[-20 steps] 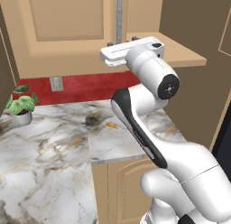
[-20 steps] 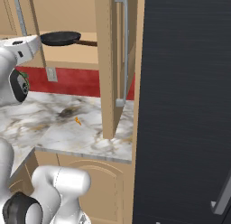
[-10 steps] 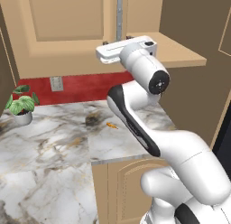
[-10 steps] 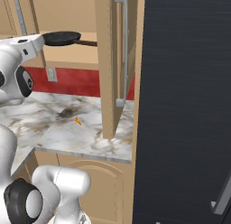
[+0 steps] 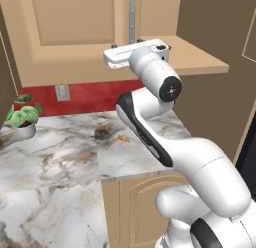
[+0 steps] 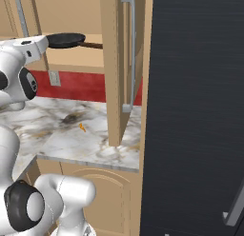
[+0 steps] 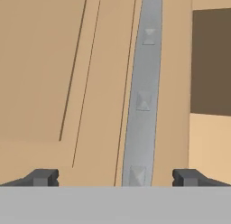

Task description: Retrieve the pan from the cabinet, then place the raw meat into the pan to avoid contamination.

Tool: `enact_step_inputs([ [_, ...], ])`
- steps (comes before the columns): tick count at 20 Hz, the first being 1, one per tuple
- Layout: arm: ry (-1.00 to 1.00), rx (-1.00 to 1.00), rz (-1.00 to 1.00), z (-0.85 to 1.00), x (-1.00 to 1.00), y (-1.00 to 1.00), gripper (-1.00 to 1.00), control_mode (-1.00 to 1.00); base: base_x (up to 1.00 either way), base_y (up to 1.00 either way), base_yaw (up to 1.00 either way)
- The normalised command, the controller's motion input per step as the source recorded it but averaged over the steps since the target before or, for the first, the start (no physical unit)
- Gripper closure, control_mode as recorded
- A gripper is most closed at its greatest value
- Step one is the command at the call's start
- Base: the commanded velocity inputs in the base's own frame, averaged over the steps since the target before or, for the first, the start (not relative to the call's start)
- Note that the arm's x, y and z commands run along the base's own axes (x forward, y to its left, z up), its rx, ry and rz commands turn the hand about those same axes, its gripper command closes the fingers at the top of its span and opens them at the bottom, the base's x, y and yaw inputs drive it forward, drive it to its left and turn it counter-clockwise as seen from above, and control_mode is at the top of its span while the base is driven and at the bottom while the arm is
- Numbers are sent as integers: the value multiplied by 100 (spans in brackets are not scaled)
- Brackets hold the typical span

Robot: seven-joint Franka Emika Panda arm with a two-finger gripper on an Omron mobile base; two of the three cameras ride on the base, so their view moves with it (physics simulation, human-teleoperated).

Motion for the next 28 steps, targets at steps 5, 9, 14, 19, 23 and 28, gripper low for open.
enact_step_inputs([
  [5, 0, 0, 0, -2, 27, 6, 100, -100, 0, 0, 0],
  [9, 0, 0, 0, -1, 23, 1, 100, -100, 0, 0, 0],
  [14, 0, 0, 0, -2, 20, 0, 100, -100, 0, 0, 0],
  [19, 7, 0, -1, 0, 11, 8, 100, -100, 0, 0, 0],
  [23, 18, -1, -5, 0, -19, 10, 100, -100, 0, 0, 0],
  [28, 18, -1, -6, 0, -46, 6, 100, -100, 0, 0, 0],
])
